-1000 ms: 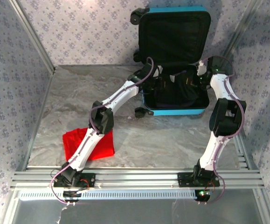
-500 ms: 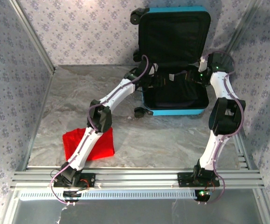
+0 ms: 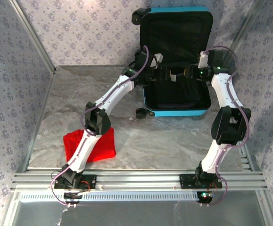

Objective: Pack the luggage

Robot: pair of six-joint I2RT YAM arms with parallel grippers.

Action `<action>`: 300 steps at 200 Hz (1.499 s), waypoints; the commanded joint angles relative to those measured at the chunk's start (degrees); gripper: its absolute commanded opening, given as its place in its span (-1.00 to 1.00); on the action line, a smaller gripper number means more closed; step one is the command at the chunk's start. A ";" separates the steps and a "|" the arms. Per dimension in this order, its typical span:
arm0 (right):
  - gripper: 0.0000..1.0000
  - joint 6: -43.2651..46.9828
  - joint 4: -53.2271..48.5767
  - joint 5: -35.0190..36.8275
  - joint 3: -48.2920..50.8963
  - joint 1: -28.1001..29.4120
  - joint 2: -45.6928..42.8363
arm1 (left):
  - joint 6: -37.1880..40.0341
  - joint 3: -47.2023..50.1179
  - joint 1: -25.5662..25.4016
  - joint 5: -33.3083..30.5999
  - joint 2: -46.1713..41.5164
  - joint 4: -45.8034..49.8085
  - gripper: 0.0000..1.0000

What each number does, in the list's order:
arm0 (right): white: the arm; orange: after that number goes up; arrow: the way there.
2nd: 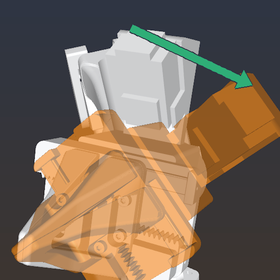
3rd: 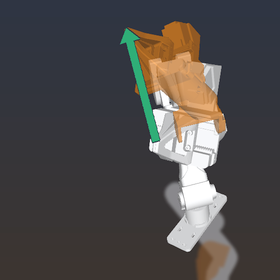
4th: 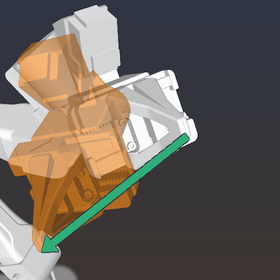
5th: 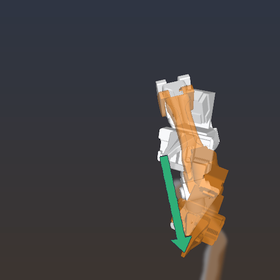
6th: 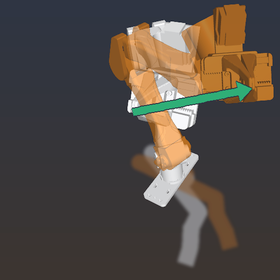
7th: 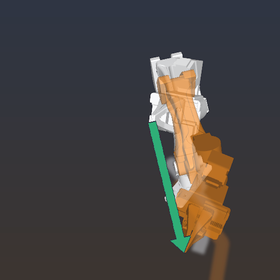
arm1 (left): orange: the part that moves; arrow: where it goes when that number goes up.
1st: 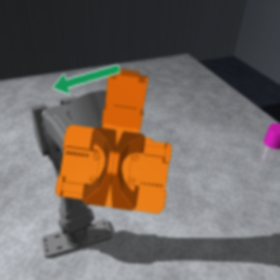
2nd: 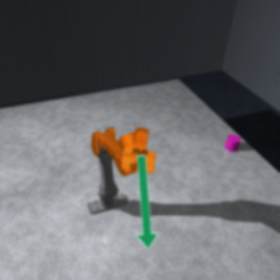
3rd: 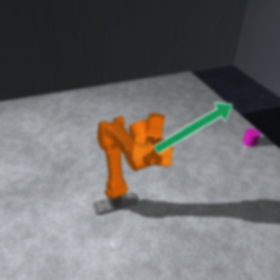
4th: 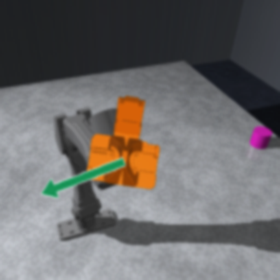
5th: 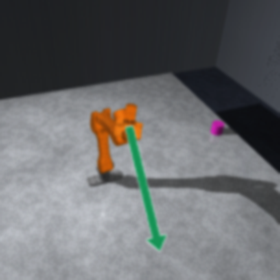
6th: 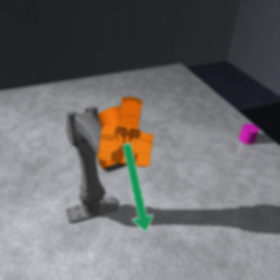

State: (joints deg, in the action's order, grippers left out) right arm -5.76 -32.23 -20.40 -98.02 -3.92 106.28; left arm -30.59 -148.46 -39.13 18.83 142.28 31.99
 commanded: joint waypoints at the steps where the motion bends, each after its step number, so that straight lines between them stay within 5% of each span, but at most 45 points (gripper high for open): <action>1: 0.10 -1.99 1.27 -0.91 1.70 0.89 0.29 | 1.02 -1.88 -0.82 0.34 -1.07 0.69 0.14; 134: 0.03 -6.55 7.75 -2.40 5.03 -1.35 12.60 | 0.70 -5.08 -2.17 -1.50 13.86 -5.17 0.16; 229: 0.04 -4.49 7.26 -1.92 8.03 -0.41 1.76 | 6.98 -4.22 -2.74 -6.04 0.32 4.16 0.15; 259: 0.05 -3.48 6.61 -0.46 10.35 1.09 -4.39 | 10.56 6.69 -3.23 -13.42 -11.97 9.91 0.15; 300: 0.07 -4.66 9.17 0.60 18.81 3.98 -14.60 | 9.44 42.71 -2.06 -22.31 -34.02 7.57 0.21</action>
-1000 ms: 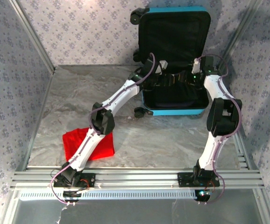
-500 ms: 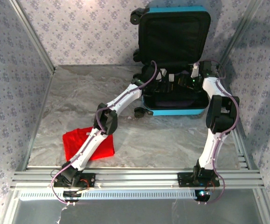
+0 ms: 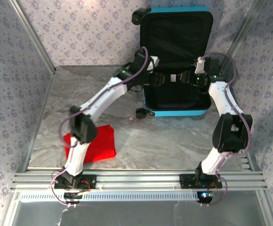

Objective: Pack the luggage

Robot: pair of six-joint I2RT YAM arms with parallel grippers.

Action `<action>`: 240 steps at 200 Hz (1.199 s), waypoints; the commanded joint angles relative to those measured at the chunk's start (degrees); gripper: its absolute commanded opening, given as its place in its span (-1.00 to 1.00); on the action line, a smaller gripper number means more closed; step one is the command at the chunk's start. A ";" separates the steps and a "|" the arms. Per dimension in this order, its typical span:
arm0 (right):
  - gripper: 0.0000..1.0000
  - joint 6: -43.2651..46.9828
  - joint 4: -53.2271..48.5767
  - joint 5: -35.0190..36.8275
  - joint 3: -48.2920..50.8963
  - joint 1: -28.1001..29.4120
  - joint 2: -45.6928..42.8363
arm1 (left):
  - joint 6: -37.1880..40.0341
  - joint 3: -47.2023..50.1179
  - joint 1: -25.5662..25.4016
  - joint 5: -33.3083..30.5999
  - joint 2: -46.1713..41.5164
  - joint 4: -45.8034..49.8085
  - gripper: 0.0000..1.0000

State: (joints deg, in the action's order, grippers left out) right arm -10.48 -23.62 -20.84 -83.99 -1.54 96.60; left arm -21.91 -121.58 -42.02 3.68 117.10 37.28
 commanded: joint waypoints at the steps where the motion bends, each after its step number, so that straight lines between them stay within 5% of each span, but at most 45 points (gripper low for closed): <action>1: 0.07 0.00 0.71 1.10 5.01 1.83 -5.19 | 0.75 16.54 0.90 -7.27 -9.31 2.32 0.21; 52: 0.09 -3.31 7.61 6.51 22.01 12.87 -17.21 | -7.72 48.71 10.18 -10.90 -29.53 8.98 0.19; 91: 0.09 -5.90 9.87 9.81 27.91 21.71 -19.23 | -14.98 64.89 10.47 -9.22 -38.40 11.81 0.16; 131: 0.09 -6.65 8.69 11.41 28.14 27.88 -17.70 | -19.84 77.40 10.56 -2.71 -42.13 2.77 0.16; 188: 0.10 -7.75 8.70 12.84 25.56 34.62 -14.23 | -17.82 80.02 11.09 0.98 -32.43 -13.67 0.13; 240: 0.09 -8.22 8.31 12.93 18.97 38.76 -6.33 | -11.64 62.89 15.15 3.49 -16.49 -21.77 0.07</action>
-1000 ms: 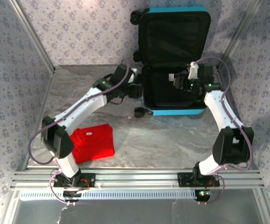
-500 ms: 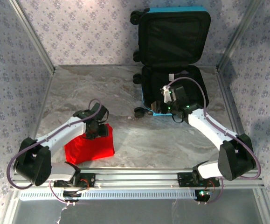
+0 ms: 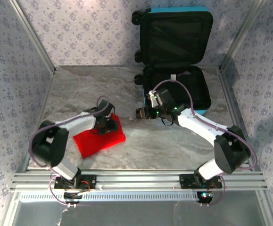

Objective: Pack the luggage

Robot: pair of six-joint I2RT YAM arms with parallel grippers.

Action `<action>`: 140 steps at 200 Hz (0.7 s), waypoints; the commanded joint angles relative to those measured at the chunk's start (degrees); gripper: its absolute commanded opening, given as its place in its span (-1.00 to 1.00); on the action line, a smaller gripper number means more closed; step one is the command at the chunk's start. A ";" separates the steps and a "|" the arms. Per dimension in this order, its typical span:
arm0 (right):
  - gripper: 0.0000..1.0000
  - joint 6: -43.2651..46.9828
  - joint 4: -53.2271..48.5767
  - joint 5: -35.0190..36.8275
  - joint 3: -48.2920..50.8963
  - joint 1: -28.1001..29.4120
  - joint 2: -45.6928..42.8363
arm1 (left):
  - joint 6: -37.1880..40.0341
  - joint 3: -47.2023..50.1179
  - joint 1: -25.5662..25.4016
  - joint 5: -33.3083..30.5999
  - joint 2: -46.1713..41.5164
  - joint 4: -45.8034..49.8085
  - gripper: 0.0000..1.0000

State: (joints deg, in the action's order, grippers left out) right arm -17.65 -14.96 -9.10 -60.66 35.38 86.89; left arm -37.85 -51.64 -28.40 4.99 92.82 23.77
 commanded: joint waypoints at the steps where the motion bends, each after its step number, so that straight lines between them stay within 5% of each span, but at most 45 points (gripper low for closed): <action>1: 0.09 -1.06 -0.34 1.19 -4.54 1.91 3.55 | 4.46 -7.55 1.57 2.20 8.07 -8.10 0.07; 48: 0.09 0.37 -0.97 1.74 -11.34 3.71 9.38 | 9.53 -17.28 3.15 1.77 10.64 -1.82 0.04; 140: 0.11 9.03 -9.56 -1.36 -29.07 3.02 24.69 | 6.05 -3.39 6.53 -4.95 -12.50 6.57 0.22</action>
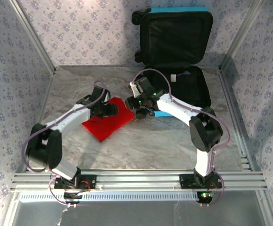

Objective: Pack the luggage

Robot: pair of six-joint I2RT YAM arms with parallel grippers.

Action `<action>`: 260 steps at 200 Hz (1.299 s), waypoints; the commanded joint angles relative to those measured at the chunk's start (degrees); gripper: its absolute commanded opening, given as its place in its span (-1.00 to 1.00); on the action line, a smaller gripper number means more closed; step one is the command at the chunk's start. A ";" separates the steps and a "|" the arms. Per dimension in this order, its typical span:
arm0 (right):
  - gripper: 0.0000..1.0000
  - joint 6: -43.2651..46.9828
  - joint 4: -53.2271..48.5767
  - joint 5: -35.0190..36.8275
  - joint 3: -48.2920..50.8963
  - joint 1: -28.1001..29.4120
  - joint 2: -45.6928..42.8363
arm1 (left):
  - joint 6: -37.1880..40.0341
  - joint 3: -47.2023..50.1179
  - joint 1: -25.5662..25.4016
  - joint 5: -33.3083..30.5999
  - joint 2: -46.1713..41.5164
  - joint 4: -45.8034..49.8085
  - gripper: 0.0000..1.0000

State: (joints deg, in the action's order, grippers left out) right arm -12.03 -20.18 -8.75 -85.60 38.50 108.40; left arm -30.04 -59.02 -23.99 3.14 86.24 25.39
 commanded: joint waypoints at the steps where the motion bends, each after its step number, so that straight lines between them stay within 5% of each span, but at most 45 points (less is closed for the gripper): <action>1: 0.11 3.51 -4.38 -1.71 -4.26 -0.06 3.29 | -1.81 4.22 2.20 -3.12 -6.27 5.08 0.22; 71: 0.28 7.81 -8.20 0.24 -13.28 1.97 12.68 | -4.46 17.89 8.89 -0.57 -18.03 7.23 0.41; 150: 0.29 8.43 -11.72 -0.29 -19.16 3.67 19.18 | -5.53 21.01 13.71 8.61 -12.27 -4.44 0.43; 260: 0.24 -0.66 -4.11 -2.67 0.60 12.12 7.51 | -3.18 15.46 18.48 10.59 -4.18 -7.10 0.34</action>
State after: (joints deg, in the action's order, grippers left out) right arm -9.04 -25.04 -9.04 -89.10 48.18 120.92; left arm -34.22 -39.94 -5.87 13.69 81.58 19.05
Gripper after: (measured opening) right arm 0.623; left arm 0.679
